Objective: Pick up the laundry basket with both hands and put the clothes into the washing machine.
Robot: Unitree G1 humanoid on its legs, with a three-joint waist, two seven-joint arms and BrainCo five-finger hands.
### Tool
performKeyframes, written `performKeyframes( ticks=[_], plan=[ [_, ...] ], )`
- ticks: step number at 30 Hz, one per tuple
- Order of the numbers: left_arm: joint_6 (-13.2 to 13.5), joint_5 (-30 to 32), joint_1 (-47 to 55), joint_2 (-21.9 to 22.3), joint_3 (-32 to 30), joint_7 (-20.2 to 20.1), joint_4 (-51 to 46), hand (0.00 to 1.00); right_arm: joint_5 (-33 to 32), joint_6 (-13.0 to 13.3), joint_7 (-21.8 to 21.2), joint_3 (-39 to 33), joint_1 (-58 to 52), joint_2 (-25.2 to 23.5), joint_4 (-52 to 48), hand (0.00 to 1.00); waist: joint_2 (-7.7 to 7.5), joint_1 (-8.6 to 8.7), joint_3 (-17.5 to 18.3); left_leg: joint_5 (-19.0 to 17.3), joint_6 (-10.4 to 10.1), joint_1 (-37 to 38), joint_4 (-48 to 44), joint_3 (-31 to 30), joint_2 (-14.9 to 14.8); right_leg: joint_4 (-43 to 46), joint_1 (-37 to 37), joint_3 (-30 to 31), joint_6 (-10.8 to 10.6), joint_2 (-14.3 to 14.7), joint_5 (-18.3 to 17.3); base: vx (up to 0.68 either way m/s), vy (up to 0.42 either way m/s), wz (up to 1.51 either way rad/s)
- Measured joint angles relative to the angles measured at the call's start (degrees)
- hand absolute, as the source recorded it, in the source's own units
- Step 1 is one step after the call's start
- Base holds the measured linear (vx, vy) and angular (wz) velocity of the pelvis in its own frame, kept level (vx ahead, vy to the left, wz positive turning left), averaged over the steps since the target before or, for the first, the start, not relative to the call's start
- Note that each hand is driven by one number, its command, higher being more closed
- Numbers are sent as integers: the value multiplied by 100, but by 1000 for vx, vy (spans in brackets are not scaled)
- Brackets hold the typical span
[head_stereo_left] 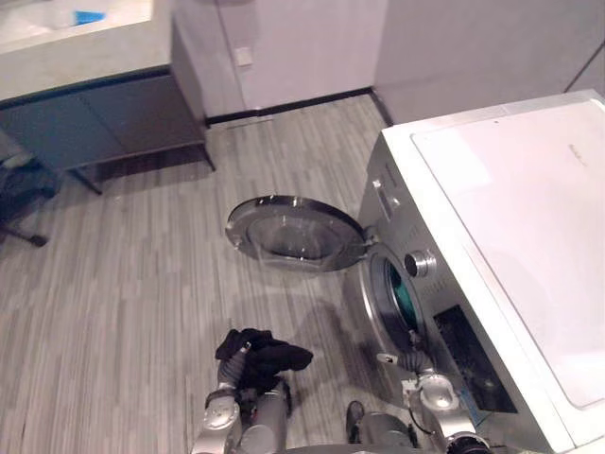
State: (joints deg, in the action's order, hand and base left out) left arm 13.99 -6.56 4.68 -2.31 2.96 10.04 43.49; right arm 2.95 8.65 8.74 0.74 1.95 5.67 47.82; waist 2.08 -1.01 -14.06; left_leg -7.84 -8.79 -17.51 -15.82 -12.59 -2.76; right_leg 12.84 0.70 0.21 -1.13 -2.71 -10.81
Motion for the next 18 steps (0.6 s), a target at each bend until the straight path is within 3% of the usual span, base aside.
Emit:
performKeyframes(
  ticks=[1,2,3,5,8,9,10,11,12,14,16,18],
  plan=[
    [0,0,12,31,46,0,18,100,5,1,1,4,-5,46,12,0,128,-14,13,218,-6,10,35,-121,-79,14,9,101,-122,80,-74,240,312,-145],
    [-3,4,42,82,163,-8,117,100,8,-6,0,0,-20,114,61,0,347,-23,-1,678,139,-1,-138,-128,-236,105,24,332,-350,212,-259,242,435,-120],
    [-32,14,-112,-26,248,-7,243,100,20,-12,1,-39,-115,-27,48,0,54,10,5,488,239,23,-247,181,-7,305,-96,455,-445,-89,-317,224,422,-97],
    [-26,41,-208,-148,378,-7,251,100,52,-8,0,-37,-300,-145,15,0,-186,-2,39,364,427,104,-236,600,175,342,-207,657,-520,-406,-345,185,348,-66],
    [-29,79,-219,-308,403,-6,259,100,49,-10,-2,-26,-326,-234,18,0,-216,-2,48,196,735,271,-236,1319,170,391,-466,915,-706,-623,-51,152,314,-127],
    [-29,92,-233,-381,401,-4,256,100,45,-11,-1,-20,-283,-243,39,0,-215,8,49,165,792,308,-187,1589,130,443,-604,651,-717,-711,63,87,167,-129],
    [-37,108,-291,-452,370,0,235,100,44,-11,3,-21,-195,-245,89,0,-215,24,50,174,874,378,-85,2004,34,558,-797,-289,-643,-903,151,79,135,-129],
    [-44,108,-310,-471,366,0,215,100,44,-12,4,-20,-173,-243,104,0,-215,18,50,179,887,410,-45,2127,11,631,-845,-671,-632,-978,150,66,83,-123],
    [-47,108,-320,-491,352,1,174,100,45,-13,4,-19,-137,-242,138,0,-212,4,48,183,897,505,29,2393,-29,826,-903,-1518,-539,-1147,93,39,36,-87],
    [-48,126,-316,-488,248,-1,95,100,58,-12,1,37,-91,-249,155,0,-214,-13,49,183,899,810,156,2874,-120,929,-858,-2636,-404,-1345,9,33,-12,-134],
    [-49,156,-311,-502,107,-1,57,100,67,-11,2,151,-113,-203,154,0,-192,44,45,181,897,1044,186,3081,-170,784,-689,-2772,-422,-1321,17,4,-78,-107],
    [-33,166,-314,-465,87,-2,-80,100,116,-17,6,148,-258,-131,154,0,-144,51,68,91,761,1135,22,3195,-422,551,-639,-2527,-377,-1025,45,-12,-154,-58]
  ],
)
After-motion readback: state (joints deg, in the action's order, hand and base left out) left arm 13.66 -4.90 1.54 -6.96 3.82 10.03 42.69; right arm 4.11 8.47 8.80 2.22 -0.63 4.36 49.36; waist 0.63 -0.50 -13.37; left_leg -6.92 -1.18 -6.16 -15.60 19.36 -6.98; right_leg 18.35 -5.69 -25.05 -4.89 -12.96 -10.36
